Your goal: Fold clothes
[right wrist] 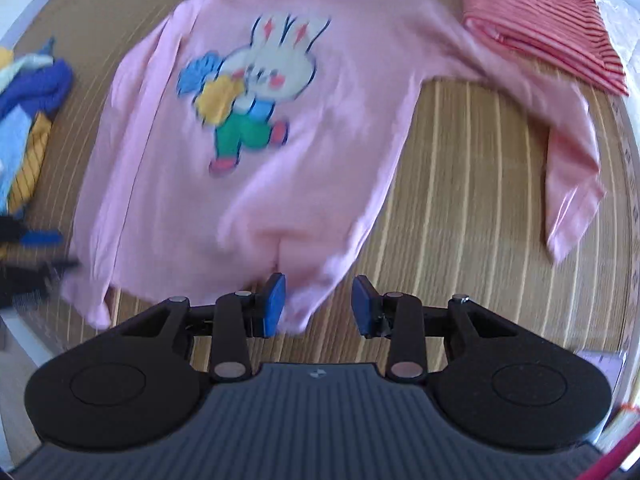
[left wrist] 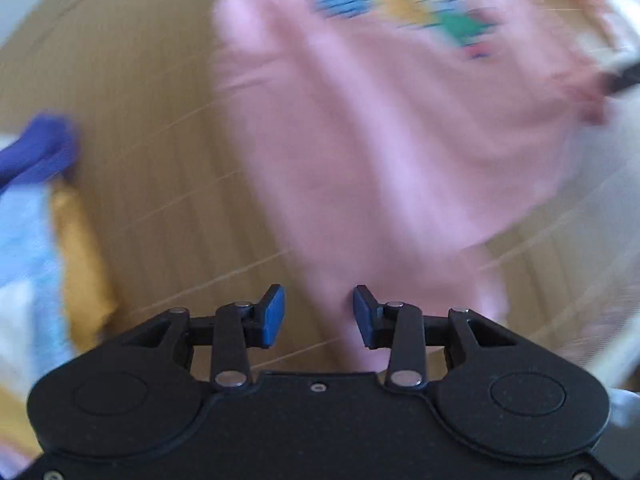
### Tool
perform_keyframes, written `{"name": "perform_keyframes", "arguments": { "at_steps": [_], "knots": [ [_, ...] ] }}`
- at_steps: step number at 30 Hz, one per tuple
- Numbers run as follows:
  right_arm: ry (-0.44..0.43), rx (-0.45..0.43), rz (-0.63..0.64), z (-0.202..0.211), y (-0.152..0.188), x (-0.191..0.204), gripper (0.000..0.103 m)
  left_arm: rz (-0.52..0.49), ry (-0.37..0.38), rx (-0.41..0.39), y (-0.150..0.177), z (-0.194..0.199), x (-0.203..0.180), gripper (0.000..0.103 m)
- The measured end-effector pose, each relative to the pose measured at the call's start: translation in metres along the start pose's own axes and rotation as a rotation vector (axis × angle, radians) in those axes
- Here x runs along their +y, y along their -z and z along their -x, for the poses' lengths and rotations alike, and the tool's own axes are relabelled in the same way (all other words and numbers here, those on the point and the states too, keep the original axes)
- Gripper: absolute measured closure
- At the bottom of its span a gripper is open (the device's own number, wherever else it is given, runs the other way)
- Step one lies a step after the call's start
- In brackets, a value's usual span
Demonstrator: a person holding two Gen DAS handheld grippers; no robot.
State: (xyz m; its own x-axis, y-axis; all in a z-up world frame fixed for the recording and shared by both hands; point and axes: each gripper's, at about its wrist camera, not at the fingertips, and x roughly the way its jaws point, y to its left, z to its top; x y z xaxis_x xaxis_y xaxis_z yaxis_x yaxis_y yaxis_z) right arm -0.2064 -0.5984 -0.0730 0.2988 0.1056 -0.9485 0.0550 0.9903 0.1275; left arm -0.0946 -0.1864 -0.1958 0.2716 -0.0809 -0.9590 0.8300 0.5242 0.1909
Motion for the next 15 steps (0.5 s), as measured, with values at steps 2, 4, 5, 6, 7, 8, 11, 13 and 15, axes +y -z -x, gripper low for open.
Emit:
{"name": "perform_keyframes", "arguments": {
  "at_steps": [2, 4, 5, 6, 7, 8, 11, 13, 15],
  "knots": [
    [0.015, -0.010, -0.001, -0.006, 0.005, 0.001, 0.055, 0.058, -0.064, 0.017, 0.005, -0.001, 0.022, 0.064],
    [0.031, -0.027, -0.011, -0.001, 0.012, 0.004, 0.052, 0.103, -0.054, -0.034, 0.008, 0.011, 0.037, 0.064],
    [0.027, -0.033, -0.019, 0.001, 0.014, 0.006, 0.051, 0.119, -0.027, -0.065, 0.008, 0.018, 0.041, 0.062],
    [0.019, -0.038, -0.029, 0.001, 0.016, 0.008, 0.051, 0.127, 0.017, -0.091, 0.007, 0.024, 0.038, 0.062],
    [0.010, -0.035, -0.041, 0.001, 0.018, 0.010, 0.050, 0.133, 0.065, -0.115, 0.005, 0.029, 0.034, 0.061],
    [0.004, -0.028, -0.047, -0.001, 0.016, 0.012, 0.050, 0.139, 0.117, -0.137, 0.003, 0.033, 0.027, 0.059],
    [0.004, -0.030, -0.043, -0.002, 0.012, 0.022, 0.050, 0.146, 0.243, -0.178, -0.002, 0.039, 0.002, 0.052],
    [0.009, -0.039, -0.037, 0.003, 0.013, 0.029, 0.050, 0.135, 0.275, -0.165, -0.009, 0.031, -0.019, 0.051],
    [0.004, -0.037, -0.037, 0.007, 0.014, 0.032, 0.050, 0.134, 0.253, -0.157, -0.013, 0.022, -0.035, 0.051]
  ]
}}
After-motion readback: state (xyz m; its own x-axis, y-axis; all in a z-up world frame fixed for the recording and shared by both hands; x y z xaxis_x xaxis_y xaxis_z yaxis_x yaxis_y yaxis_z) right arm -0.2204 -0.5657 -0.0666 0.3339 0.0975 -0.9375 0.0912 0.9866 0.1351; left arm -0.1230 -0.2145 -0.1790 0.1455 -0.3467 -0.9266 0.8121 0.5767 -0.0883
